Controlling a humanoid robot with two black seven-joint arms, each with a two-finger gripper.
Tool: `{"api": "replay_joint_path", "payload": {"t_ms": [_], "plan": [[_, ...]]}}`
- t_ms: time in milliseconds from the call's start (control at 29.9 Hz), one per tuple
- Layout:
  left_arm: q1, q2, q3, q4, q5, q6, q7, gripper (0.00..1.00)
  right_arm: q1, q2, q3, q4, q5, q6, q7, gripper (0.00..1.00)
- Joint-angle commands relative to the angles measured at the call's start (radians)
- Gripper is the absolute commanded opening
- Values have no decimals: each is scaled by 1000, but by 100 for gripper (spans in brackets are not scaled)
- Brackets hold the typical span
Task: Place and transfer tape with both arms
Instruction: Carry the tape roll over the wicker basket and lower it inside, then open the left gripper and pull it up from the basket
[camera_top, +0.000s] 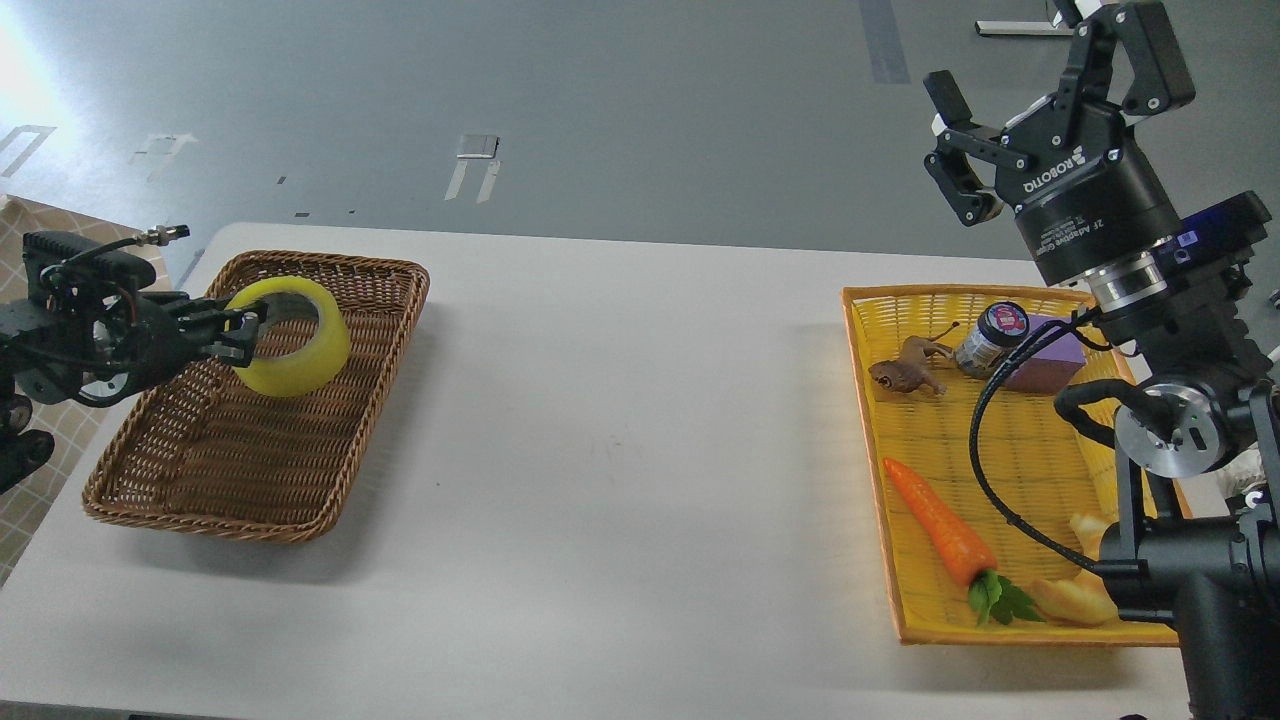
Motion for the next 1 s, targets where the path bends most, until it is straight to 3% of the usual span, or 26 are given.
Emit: {"api": "replay_joint_path", "payload": {"t_ms": [0, 201, 267, 334, 368, 401, 568, 903, 969], "plan": [[10, -2, 0, 34, 0, 7, -20, 8, -4, 0, 1, 3, 0, -1, 0, 100], [20, -3, 0, 75, 0, 22, -38, 16, -13, 0, 3, 7, 0, -1, 0, 100], [24, -3, 0, 77, -2, 30, -61, 22, -13, 0, 3, 6, 0, -1, 0, 100], [24, -5, -2, 78, -8, 30, -97, 41, -13, 0, 3, 6, 0, -1, 0, 100], [24, -5, -2, 78, -8, 30, -97, 41, -13, 0, 3, 6, 0, -1, 0, 100], [24, -5, 0, 78, -17, 30, -110, 47, -13, 0, 3, 6, 0, -1, 2, 100], [40, -12, 0, 84, -28, 32, -123, 55, -13, 0, 3, 4, 0, -1, 0, 100], [30, -32, -5, 146, -46, 33, -152, 59, -13, 0, 3, 3, 0, -1, 2, 100], [24, -31, -8, 146, -98, 33, -154, 64, -13, 0, 3, 3, 0, -1, 2, 100]]}}
